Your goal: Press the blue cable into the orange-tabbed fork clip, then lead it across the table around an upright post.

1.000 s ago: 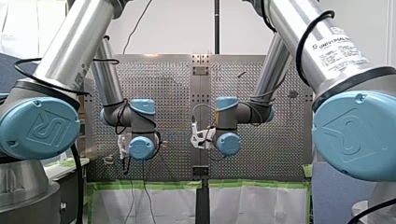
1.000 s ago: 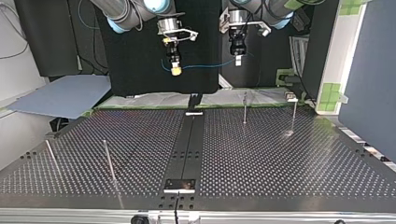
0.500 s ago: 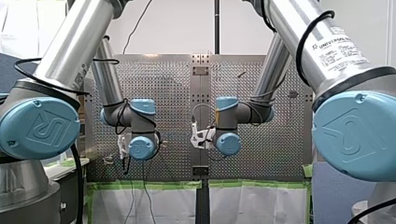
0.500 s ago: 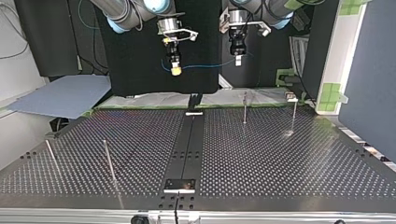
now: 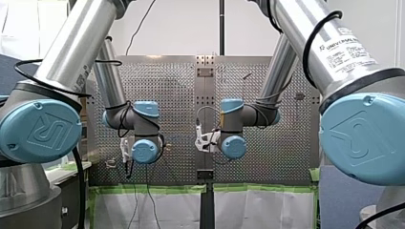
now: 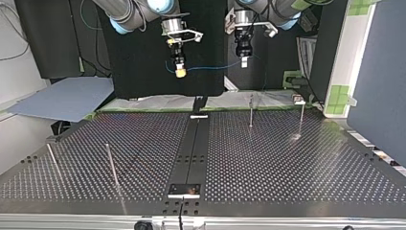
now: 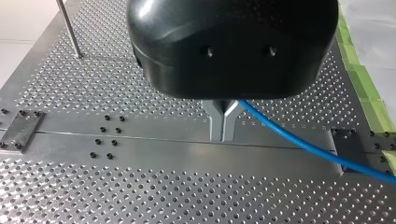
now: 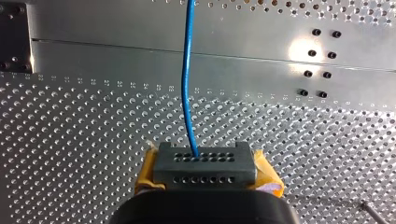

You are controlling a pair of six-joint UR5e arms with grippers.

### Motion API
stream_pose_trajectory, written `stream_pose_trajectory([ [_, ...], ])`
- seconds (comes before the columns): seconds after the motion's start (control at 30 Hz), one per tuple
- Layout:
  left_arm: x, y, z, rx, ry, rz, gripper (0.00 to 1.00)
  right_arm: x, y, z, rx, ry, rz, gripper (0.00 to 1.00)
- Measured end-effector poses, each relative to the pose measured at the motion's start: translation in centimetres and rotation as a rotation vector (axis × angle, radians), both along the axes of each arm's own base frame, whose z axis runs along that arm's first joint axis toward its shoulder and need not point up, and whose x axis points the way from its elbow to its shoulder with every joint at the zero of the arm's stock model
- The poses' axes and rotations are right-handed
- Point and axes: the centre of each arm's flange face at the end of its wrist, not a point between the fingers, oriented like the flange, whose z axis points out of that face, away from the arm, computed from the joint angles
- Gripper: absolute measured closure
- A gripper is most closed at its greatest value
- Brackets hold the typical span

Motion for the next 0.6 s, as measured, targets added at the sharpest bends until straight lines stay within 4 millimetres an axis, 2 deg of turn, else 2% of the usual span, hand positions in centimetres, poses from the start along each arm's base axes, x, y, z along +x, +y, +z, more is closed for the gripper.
stream_pose_trajectory([
  [0.6, 0.03, -0.02, 0.04, 0.000, -0.001, 0.000, 0.98, 0.20, 0.27, -0.35, 0.006, 0.009, 0.000, 1.00],
])
